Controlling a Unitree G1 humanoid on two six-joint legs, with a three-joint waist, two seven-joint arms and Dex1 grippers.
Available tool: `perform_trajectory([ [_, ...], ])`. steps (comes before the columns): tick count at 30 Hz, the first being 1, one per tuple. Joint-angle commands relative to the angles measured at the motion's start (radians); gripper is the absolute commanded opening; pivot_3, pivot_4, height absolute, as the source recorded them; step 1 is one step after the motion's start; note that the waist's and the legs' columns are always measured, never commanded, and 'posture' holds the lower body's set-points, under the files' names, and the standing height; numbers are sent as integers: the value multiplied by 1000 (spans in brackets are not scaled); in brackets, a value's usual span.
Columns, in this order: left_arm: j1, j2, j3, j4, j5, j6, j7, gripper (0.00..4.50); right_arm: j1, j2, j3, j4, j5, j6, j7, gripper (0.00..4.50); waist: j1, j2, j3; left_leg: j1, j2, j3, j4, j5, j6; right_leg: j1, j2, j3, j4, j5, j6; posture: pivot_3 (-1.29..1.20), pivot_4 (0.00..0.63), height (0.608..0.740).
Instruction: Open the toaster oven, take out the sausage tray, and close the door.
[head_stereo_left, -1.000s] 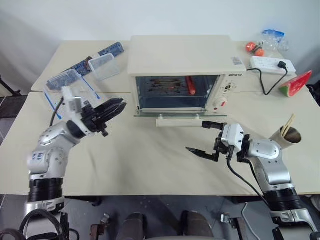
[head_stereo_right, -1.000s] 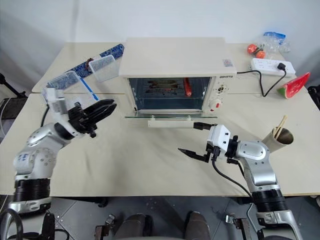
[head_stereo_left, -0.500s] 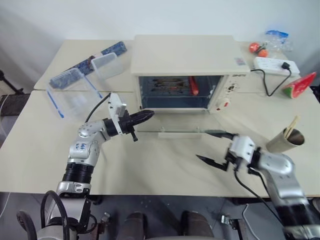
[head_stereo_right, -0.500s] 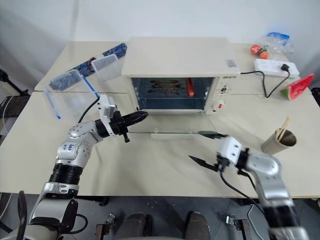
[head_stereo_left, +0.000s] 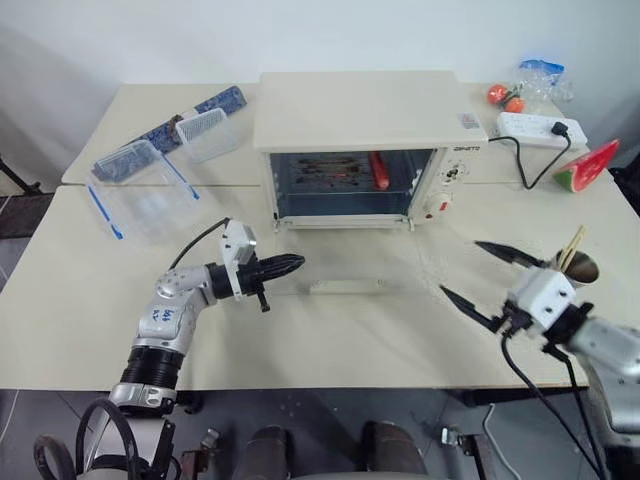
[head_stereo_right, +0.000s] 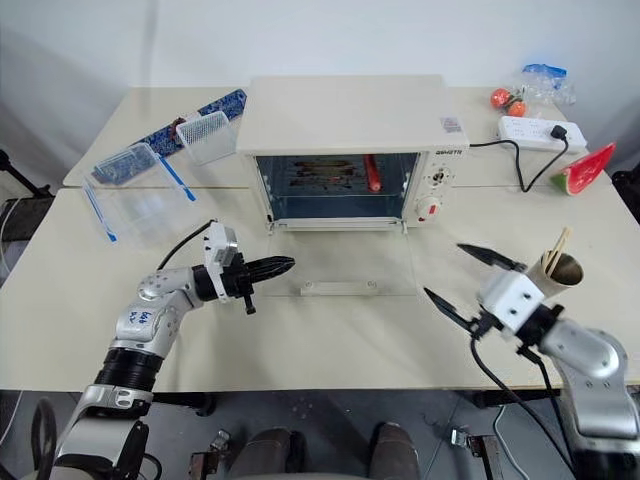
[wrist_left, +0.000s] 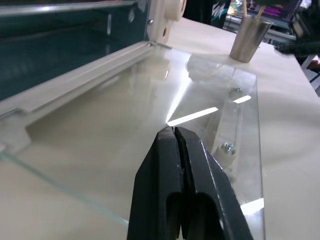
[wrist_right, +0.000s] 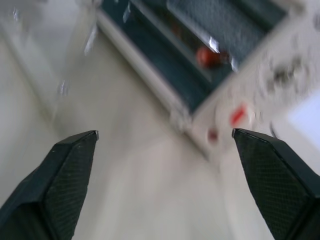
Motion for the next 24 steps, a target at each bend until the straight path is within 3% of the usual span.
perform_trajectory([
  [1,31,-3,39,-42,-26,2,14,28,-110,36,77,-7,-11,37,-21,4500,0,0,0,0,0,0,0,0,0,0,0,0,0,0,0,0,150,740],
  [3,66,-21,119,-90,-113,-3,16,28,-210,70,142,31,-72,43,-49,4500,-3,0,0,0,0,0,0,0,0,0,0,0,0,0,0,0,150,740],
  [7,163,5,250,-203,-235,38,25,745,-371,116,274,154,-255,9,-114,4500,-8,-1,0,-1,1,0,0,0,0,-2,0,0,2,0,0,0,150,740],
  [13,352,61,357,-413,-339,149,86,2481,-551,168,404,382,-493,-109,-263,4500,-15,-1,1,-1,0,-2,-1,0,0,-2,-1,-1,2,0,0,0,150,740],
  [15,420,64,397,-485,-375,179,119,3023,-625,180,467,468,-651,-124,-397,4500,-12,-1,1,-1,0,-3,0,0,0,-2,-1,-1,2,0,0,0,150,740],
  [20,490,56,450,-557,-414,196,185,4482,-755,246,557,620,-858,-82,-609,4500,-30,-1,1,-2,0,-4,0,0,-1,-2,-1,-2,3,0,0,0,150,740],
  [24,490,49,439,-570,-412,181,200,4482,-816,292,605,726,-942,-48,-709,4500,-34,-1,1,-2,1,-4,-1,0,-1,-2,0,-2,3,0,0,0,150,740],
])
